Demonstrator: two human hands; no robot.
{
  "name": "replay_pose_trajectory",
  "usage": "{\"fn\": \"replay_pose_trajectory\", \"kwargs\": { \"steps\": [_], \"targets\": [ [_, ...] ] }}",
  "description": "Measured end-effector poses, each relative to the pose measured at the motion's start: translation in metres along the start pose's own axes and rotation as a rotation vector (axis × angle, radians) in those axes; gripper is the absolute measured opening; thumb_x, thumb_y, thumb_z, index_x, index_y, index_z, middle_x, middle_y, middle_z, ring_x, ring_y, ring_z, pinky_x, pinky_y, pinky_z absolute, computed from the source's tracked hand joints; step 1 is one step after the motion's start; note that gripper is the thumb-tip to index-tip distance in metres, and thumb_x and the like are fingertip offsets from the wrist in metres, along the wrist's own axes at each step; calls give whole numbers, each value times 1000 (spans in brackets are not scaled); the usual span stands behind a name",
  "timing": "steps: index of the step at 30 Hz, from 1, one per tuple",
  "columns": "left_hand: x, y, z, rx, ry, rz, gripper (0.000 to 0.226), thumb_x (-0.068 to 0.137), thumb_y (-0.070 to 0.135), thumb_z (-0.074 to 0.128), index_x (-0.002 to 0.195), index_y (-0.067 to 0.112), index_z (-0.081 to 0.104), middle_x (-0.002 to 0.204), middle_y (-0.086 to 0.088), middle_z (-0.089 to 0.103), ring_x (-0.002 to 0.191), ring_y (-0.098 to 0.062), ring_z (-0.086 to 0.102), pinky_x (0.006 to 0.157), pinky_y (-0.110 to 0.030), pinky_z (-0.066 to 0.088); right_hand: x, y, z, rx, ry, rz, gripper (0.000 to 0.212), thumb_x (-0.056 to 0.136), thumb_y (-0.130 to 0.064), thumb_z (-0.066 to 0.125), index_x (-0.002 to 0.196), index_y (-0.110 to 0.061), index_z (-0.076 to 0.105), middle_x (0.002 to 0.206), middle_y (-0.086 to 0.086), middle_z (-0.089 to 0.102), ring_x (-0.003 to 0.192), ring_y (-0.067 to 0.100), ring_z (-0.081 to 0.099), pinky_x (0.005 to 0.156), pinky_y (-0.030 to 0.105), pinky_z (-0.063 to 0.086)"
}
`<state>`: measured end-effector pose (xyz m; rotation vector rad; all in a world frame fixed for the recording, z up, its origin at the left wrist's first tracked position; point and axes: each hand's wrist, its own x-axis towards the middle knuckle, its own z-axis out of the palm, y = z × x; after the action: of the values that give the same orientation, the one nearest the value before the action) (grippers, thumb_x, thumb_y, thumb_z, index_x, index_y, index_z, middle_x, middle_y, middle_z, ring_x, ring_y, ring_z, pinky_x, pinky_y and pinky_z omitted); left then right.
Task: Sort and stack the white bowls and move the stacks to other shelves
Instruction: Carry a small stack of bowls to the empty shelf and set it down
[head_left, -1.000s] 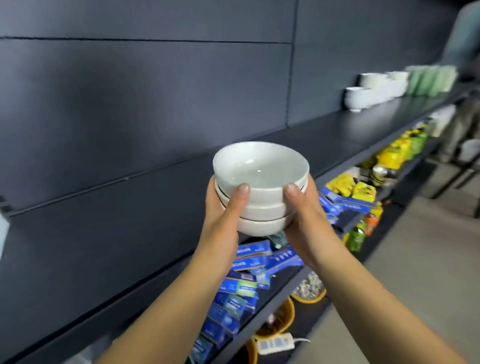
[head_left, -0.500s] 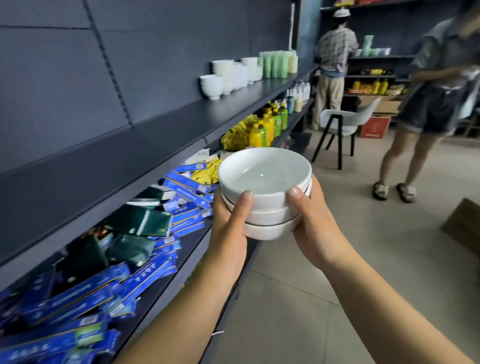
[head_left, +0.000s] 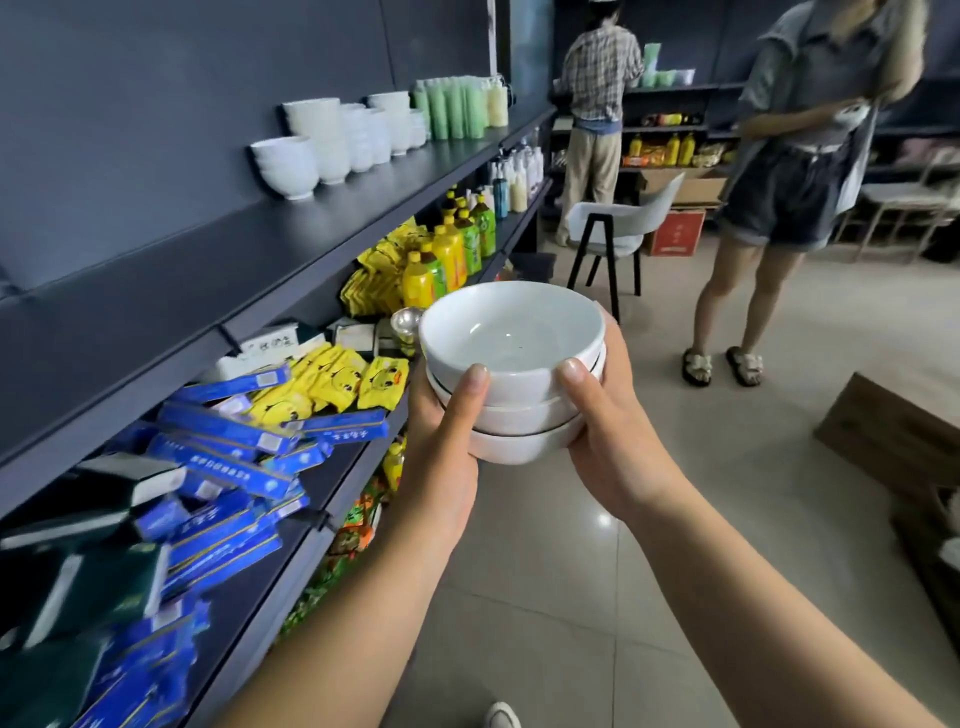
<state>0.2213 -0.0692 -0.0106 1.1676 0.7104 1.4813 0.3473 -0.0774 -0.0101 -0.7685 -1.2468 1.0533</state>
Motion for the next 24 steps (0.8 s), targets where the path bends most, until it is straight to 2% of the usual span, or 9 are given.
{"fn": "replay_pose_trajectory", "kwargs": {
  "steps": [2,5,9,13,15,17,19,21,24],
  "targets": [
    [45,-15,1,-9,3,5,111,45,69,75,135,16,38,129,-6,56,119,-19,54,101,-44,41,41,11,-11,-5,5,-7,98,59,-62,72,137,-21,30,138,8,44,128,22,44,110,47,33],
    [111,-29,2,-15,0,1,107,47,70,73,134,18,40,130,-7,55,122,-22,51,105,-52,37,105,24,-22,-33,17,-6,101,57,-65,72,137,-20,29,138,7,44,128,22,44,110,48,32],
    [192,-43,5,-27,-21,25,89,46,71,73,120,26,50,122,-1,59,119,-20,53,105,-53,37,181,38,-38,-99,58,-42,101,59,-69,68,137,-19,29,137,6,44,128,20,43,111,47,31],
    [251,-55,14,-16,-68,33,100,48,69,73,128,15,45,129,-11,56,121,-24,52,105,-54,37,235,50,-55,-95,76,-44,97,60,-70,66,135,-21,29,136,4,43,128,18,42,111,45,32],
    [281,-65,13,-7,-61,25,101,45,69,74,127,18,45,130,-12,54,121,-25,51,104,-55,36,262,60,-64,-104,87,-64,100,59,-72,65,136,-20,27,137,3,42,128,16,42,111,43,32],
    [310,-72,12,6,-41,25,94,43,70,75,121,26,49,129,-9,55,122,-26,51,104,-56,36,292,71,-70,-82,61,-65,102,60,-71,65,137,-17,25,138,5,41,129,17,42,110,42,34],
    [337,-78,10,21,2,35,87,42,71,74,115,31,51,126,-4,58,121,-23,52,104,-54,37,324,82,-75,-60,9,-65,103,59,-69,67,137,-17,25,136,4,43,126,15,44,105,34,40],
    [362,-86,6,50,67,62,83,42,69,75,112,31,52,121,1,60,118,-19,54,104,-50,39,358,95,-79,-23,-54,-48,106,56,-70,69,139,-21,24,136,1,44,124,11,46,100,26,43],
    [402,-92,-2,87,155,86,82,43,66,76,113,30,52,121,-1,60,116,-19,56,102,-50,41,410,116,-83,19,-147,-47,105,54,-67,72,137,-25,25,136,-1,45,125,10,46,98,26,43]
  ]
}}
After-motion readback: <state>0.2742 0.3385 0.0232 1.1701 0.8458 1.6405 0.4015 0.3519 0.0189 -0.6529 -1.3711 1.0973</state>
